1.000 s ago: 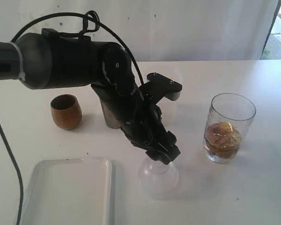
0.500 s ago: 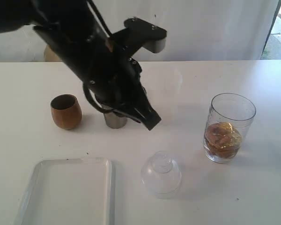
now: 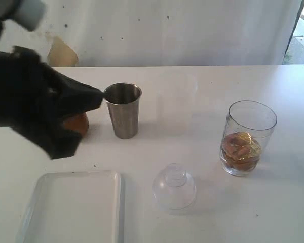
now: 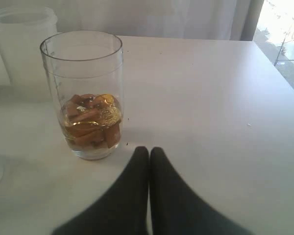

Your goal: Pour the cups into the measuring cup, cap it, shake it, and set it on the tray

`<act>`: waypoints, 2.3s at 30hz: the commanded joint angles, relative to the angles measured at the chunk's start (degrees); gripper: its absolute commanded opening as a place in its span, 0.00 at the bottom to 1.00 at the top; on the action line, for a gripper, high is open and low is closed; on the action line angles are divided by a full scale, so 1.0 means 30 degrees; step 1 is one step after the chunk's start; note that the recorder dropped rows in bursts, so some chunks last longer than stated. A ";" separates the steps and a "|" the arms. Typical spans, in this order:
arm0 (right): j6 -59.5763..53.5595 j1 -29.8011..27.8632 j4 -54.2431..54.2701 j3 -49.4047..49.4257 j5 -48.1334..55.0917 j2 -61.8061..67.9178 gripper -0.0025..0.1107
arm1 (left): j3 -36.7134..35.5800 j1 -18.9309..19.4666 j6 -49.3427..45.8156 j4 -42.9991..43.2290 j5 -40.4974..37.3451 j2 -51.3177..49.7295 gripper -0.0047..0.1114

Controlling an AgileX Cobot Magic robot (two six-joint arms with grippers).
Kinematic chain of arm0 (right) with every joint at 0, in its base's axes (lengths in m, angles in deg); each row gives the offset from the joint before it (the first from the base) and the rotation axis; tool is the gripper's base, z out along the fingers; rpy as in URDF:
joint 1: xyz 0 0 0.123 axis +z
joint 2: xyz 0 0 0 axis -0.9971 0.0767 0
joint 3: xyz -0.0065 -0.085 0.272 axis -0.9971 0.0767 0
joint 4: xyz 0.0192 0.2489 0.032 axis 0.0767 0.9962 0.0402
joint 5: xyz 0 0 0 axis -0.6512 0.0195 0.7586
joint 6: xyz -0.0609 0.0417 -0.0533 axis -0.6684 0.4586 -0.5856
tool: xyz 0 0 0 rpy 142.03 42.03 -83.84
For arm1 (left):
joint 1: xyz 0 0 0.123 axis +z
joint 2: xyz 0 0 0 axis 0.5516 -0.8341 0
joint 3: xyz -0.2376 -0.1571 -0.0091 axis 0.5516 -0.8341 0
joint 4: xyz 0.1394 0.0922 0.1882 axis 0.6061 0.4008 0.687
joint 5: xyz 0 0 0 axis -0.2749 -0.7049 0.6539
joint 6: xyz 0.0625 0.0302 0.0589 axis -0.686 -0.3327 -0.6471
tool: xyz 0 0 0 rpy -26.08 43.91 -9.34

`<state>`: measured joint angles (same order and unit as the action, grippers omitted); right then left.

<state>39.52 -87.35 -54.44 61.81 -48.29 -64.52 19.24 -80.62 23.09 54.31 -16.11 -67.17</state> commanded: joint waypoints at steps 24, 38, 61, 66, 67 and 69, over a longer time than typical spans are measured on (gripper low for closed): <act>0.0091 0.0033 -0.0121 0.0103 0.0001 -0.0098 0.02 | -0.9787 -0.0103 0.0794 -0.0100 0.7125 1.2297 0.04; 0.0091 0.0033 -0.0121 0.0103 0.0001 -0.0098 0.02 | -0.9787 1.0407 0.0794 -0.0100 0.7138 1.3229 0.04; 0.0091 0.0033 -0.0121 0.0103 0.0001 -0.0098 0.02 | -1.6004 1.4165 0.0794 0.1938 0.6563 1.9182 0.04; 0.0093 0.0033 -0.0121 0.0103 0.0001 -0.0098 0.02 | -1.6004 1.4165 0.0794 0.1938 0.5494 1.9182 0.04; 0.0093 0.0033 -0.0121 0.0103 0.0001 -0.0098 0.02 | -1.6004 1.4165 0.0794 0.1938 0.5499 1.9182 0.04; 0.0093 0.0033 -0.0121 0.0103 0.0001 -0.0098 0.02 | -1.6004 1.4165 0.0794 0.1938 0.5499 1.9182 0.04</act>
<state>39.52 -87.35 -54.44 61.81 -48.29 -64.52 -28.39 -38.14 25.34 60.86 0.60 -9.87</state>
